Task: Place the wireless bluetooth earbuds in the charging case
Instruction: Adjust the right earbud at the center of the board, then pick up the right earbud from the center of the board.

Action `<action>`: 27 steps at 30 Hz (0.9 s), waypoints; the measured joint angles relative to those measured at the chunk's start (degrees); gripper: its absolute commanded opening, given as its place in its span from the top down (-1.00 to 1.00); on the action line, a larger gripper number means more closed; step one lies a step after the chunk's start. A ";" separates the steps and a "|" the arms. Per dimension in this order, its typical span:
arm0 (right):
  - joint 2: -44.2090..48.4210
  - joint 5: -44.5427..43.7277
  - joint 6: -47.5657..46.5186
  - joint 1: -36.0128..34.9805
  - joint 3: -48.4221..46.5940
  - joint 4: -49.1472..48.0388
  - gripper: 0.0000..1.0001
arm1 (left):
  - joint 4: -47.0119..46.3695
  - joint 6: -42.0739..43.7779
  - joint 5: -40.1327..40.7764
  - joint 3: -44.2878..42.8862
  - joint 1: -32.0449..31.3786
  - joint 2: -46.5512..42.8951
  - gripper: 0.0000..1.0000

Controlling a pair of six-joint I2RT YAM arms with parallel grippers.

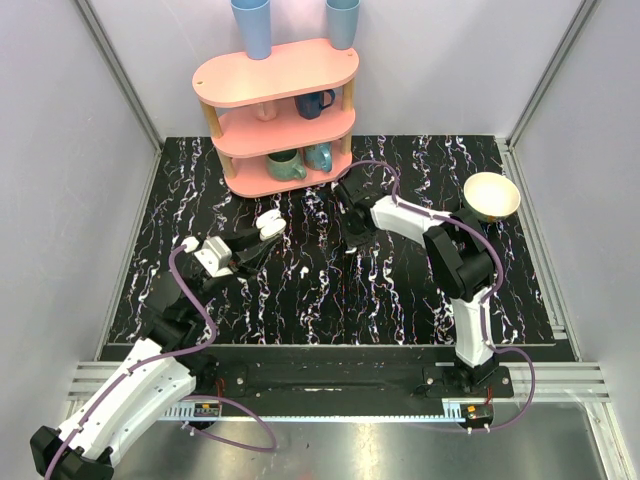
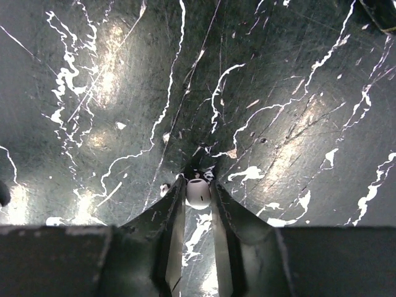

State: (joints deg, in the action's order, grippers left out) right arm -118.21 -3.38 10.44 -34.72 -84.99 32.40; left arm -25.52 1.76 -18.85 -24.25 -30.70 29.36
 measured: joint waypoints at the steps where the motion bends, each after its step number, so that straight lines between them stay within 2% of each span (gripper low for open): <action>1: -0.11 -0.04 -0.28 0.00 -0.24 0.26 0.32 | 0.02 0.04 0.00 0.00 0.00 0.02 1.00; 2: -0.22 -0.11 -0.59 0.00 -0.46 0.63 0.19 | 0.02 0.17 0.00 0.00 0.00 0.02 1.00; 5: -0.90 -0.09 -0.76 0.00 -1.27 1.40 0.10 | 0.00 0.26 0.00 0.00 0.00 0.28 1.00; 6: -0.96 -0.13 -0.70 0.00 -1.40 1.51 0.00 | -0.02 0.26 0.00 0.00 0.00 0.46 1.00; 14: -1.11 -1.68 2.67 0.00 -1.79 2.34 0.00 | 0.00 0.26 0.00 0.00 0.00 1.09 1.00; 17: -1.11 -3.19 8.31 0.00 -2.40 3.82 0.01 | 0.00 0.26 0.00 0.00 0.00 1.09 1.00; 23: -1.11 -6.23 27.10 -0.26 -2.91 7.80 0.05 | -0.02 0.26 0.00 0.00 0.00 1.11 1.00; 27: -1.14 -7.65 36.13 -0.66 -2.91 10.54 0.06 | -0.02 0.26 -0.02 0.00 0.00 1.11 1.00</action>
State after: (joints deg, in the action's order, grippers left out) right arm -119.35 -11.03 46.57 -35.38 -87.90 42.94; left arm -25.54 2.02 -18.87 -24.25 -30.70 30.48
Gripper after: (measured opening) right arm 0.474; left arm 0.329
